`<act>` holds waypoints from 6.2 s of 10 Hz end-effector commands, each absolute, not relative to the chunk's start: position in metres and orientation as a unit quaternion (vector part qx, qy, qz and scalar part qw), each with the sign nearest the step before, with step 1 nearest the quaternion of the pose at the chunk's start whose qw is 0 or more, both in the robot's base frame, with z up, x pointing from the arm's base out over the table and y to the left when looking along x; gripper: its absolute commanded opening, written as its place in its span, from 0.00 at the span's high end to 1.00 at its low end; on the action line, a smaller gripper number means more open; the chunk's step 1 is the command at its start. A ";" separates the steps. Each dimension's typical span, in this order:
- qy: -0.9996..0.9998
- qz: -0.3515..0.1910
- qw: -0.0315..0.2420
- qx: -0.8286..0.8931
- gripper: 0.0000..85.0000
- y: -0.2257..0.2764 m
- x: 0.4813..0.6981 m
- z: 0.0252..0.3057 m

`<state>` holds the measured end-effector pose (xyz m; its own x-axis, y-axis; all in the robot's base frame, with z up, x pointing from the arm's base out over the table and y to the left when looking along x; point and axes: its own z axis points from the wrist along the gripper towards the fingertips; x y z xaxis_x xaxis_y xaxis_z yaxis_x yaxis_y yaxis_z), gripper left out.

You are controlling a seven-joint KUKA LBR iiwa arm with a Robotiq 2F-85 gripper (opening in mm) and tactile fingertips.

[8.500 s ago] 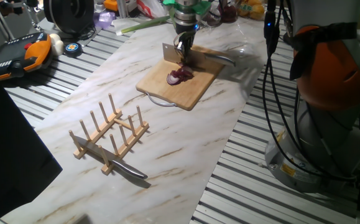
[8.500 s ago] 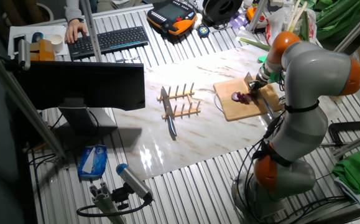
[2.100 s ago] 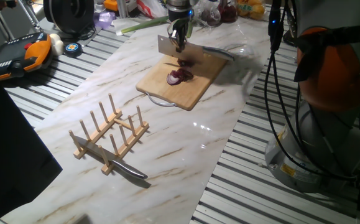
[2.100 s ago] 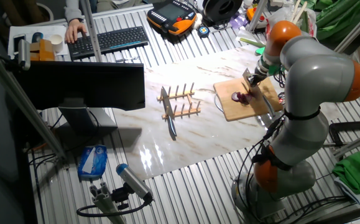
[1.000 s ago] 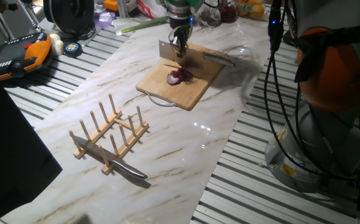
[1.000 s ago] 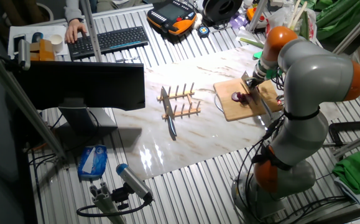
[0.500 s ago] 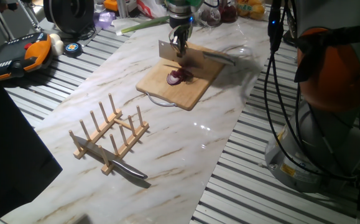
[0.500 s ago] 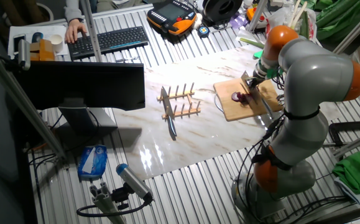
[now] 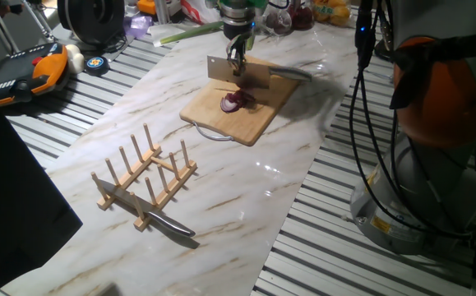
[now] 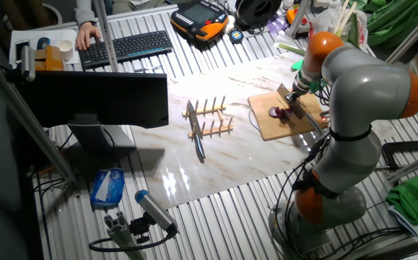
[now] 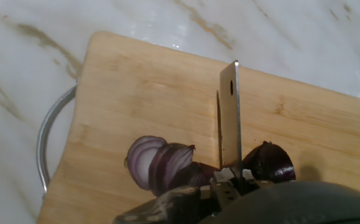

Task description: Chop the onions

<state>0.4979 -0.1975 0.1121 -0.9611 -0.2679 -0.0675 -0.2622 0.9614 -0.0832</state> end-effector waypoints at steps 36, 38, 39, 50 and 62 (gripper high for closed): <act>0.981 -0.009 0.014 -0.193 0.99 -0.188 0.496 0.105; 0.981 -0.016 0.017 -0.192 0.99 -0.190 0.497 0.105; 0.981 -0.015 0.017 -0.193 0.99 -0.191 0.497 0.104; 0.982 -0.007 0.025 -0.189 0.99 -0.195 0.487 0.083; 0.983 0.000 0.028 -0.179 0.99 -0.196 0.481 0.080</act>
